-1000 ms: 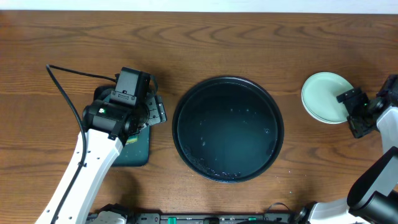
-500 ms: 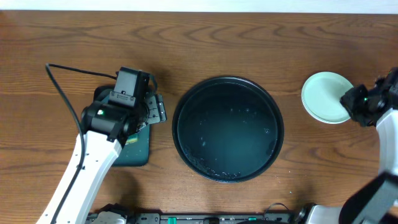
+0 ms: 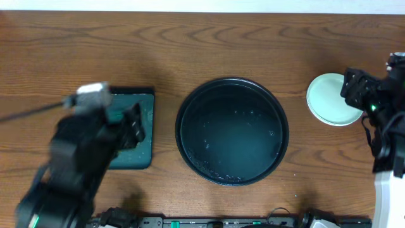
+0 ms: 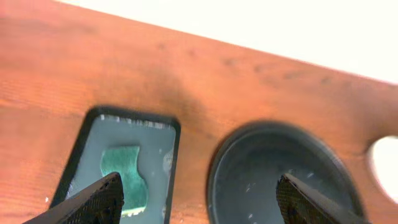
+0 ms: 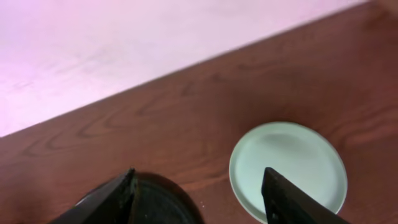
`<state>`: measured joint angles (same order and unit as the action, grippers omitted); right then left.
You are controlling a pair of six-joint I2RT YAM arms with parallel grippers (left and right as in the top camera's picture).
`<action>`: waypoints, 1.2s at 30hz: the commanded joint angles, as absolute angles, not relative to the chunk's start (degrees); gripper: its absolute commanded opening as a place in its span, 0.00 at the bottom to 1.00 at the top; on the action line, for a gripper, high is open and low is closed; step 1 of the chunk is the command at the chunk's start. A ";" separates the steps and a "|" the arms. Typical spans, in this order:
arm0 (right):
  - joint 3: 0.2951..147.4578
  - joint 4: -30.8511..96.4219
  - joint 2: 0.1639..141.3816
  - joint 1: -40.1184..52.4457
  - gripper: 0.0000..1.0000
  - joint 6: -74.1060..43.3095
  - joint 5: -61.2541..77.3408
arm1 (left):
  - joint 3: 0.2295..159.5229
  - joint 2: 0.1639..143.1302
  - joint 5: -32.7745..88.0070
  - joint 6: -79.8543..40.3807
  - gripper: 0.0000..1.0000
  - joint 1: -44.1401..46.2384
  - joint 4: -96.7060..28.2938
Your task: Clean dirty plates on tray and stack at the side
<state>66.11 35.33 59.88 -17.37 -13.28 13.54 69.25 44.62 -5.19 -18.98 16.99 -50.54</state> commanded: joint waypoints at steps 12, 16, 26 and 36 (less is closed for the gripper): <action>66.96 46.04 57.71 -16.93 0.99 -11.94 13.56 | 70.74 25.32 -7.14 -17.61 0.79 17.06 -52.93; 66.96 49.17 58.15 -16.93 0.99 -11.94 13.56 | 70.74 25.34 -7.14 -17.61 0.79 17.08 -52.90; 66.96 53.82 58.15 -16.93 0.99 -11.94 13.56 | 70.74 25.34 -7.11 -17.61 0.79 17.08 -53.15; 66.96 53.82 58.15 -16.93 0.99 -11.94 13.56 | 70.74 25.34 -7.09 -17.63 0.79 17.08 -53.41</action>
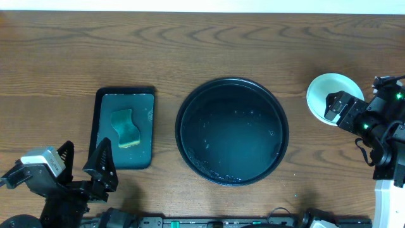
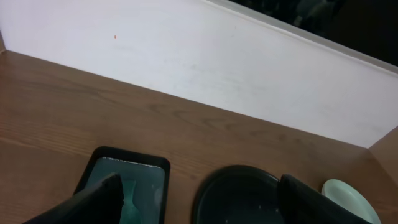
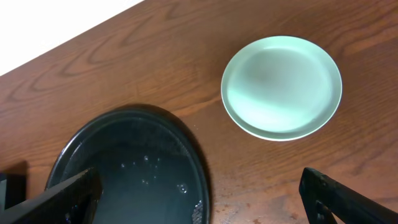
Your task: Clean dirty plates on tray and stack at the side
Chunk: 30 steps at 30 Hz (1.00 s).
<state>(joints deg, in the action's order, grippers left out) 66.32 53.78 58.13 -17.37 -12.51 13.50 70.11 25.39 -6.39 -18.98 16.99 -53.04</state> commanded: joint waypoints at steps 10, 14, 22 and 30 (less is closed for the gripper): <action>66.96 53.82 58.15 -16.93 0.99 -11.94 13.56 | 70.74 25.34 -8.23 -17.10 0.80 17.08 -55.05; 66.96 53.82 58.15 -16.93 0.99 -11.94 13.56 | 70.22 25.34 -10.17 -11.64 0.79 17.08 -55.02; 66.96 53.82 58.15 -16.93 0.99 -11.94 13.56 | 66.92 25.34 -10.22 -2.96 0.79 17.06 -54.33; 66.96 53.82 58.15 -16.93 0.99 -11.94 13.56 | 53.41 19.00 -10.94 -2.13 0.80 15.42 -38.52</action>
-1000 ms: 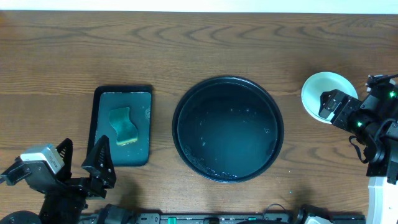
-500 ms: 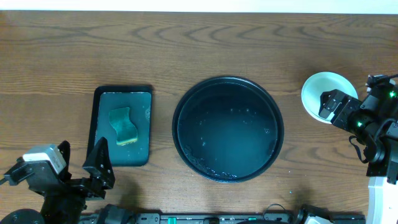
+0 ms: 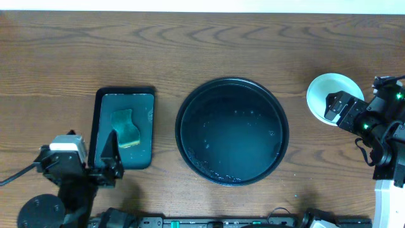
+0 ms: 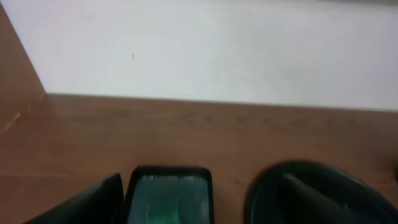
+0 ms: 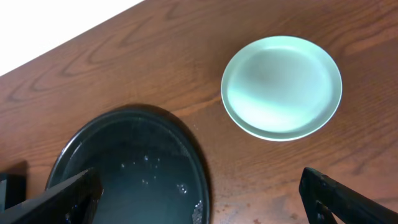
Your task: Clean dirty plates on tray and stack at the side
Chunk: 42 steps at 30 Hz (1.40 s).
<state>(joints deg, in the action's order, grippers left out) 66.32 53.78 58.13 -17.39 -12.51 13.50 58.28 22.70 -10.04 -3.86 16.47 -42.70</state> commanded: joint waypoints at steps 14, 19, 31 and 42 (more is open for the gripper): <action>66.96 53.82 58.15 -16.93 0.99 -11.94 13.56 | 18.63 5.06 1.78 -4.73 0.79 3.99 2.17; 66.96 53.82 58.15 -16.93 0.99 -11.94 13.56 | 10.76 0.12 2.13 -7.42 0.79 1.91 9.74; 66.96 53.82 58.15 -16.93 0.99 -11.94 13.56 | 2.66 0.10 0.86 -10.61 0.80 -2.24 14.44; 66.96 53.82 58.15 -16.93 0.99 -11.94 13.56 | 0.21 0.10 0.62 -14.06 0.80 -4.43 7.40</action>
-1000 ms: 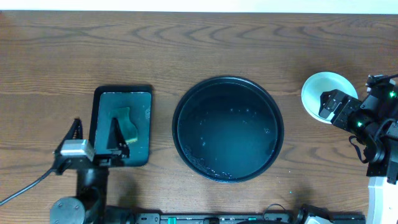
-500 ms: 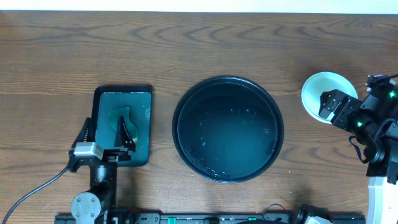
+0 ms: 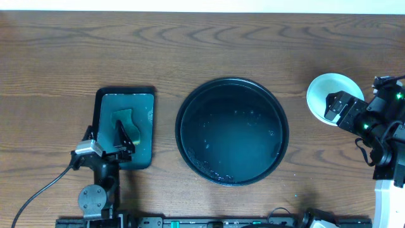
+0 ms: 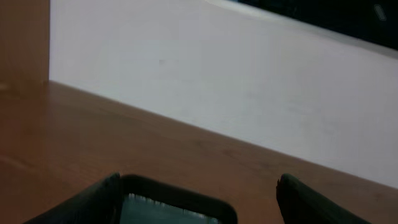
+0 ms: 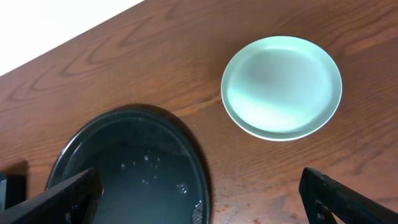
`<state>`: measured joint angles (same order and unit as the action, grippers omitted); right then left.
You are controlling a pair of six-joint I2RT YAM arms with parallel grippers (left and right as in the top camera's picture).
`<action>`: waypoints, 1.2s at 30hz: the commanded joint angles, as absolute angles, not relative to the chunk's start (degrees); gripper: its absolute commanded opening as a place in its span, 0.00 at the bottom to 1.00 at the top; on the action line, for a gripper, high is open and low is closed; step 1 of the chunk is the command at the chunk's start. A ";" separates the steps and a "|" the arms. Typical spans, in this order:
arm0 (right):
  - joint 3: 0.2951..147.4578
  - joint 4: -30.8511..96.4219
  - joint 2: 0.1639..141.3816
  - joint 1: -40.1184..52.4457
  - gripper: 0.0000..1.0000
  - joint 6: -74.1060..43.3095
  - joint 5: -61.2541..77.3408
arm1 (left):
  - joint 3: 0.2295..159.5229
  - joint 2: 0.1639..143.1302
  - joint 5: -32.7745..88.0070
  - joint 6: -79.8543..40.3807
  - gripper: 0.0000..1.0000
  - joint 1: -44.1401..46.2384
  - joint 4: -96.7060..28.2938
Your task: Clean dirty plates on tray and stack at the side
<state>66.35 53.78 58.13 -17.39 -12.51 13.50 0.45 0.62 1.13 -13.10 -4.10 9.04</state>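
Observation:
A pale green plate (image 3: pixel 326 92) lies at the table's right side and shows whole in the right wrist view (image 5: pixel 281 87). My right gripper (image 3: pixel 349 104) hangs open over its near right edge, holding nothing. The round dark tray (image 3: pixel 179 126) in the middle holds only water and bubbles. A green sponge (image 3: pixel 123 118) lies on a small dark rectangular tray (image 3: pixel 126 98). My left gripper (image 3: pixel 106 138) stands open over that tray's near left part, beside the sponge. In the left wrist view only the small tray's far rim (image 4: pixel 180 199) shows between the fingers.
A white wall bounds the far side of the wooden table (image 3: pixel 202 44). A cable (image 3: pixel 44 190) trails from the left arm toward the front left corner. The right arm's base (image 3: pixel 389 190) stands at the front right.
My left arm has moved right and forward, from beside the small tray's near left corner to over its near left part. The right arm, plate and sponge have not moved.
At first my left arm was over the small tray, hiding the sponge, and my right gripper was over the plate's right edge. Then the left arm stood back at the front left, the sponge lay bare, and the right gripper stayed by the plate. Now the left gripper is over the small tray.

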 commanded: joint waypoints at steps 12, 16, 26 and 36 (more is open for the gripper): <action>66.96 53.82 58.15 -16.93 0.99 -11.94 13.56 | 0.23 0.10 0.69 -14.24 0.79 -4.43 -4.21; 66.96 53.82 58.15 -16.93 0.99 -11.94 13.56 | 0.23 0.16 0.67 -14.26 0.80 -4.43 -4.12; 66.96 53.82 58.15 -16.93 0.99 -11.94 13.56 | 0.23 0.23 0.67 -14.26 0.79 -4.43 -4.12; 66.96 53.82 58.15 -16.93 0.99 -11.94 13.56 | 0.23 0.23 0.67 -14.26 0.79 -4.43 -4.12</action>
<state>66.37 53.80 58.13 -17.37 -12.51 13.50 0.67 0.58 1.58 -13.74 -4.10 -1.15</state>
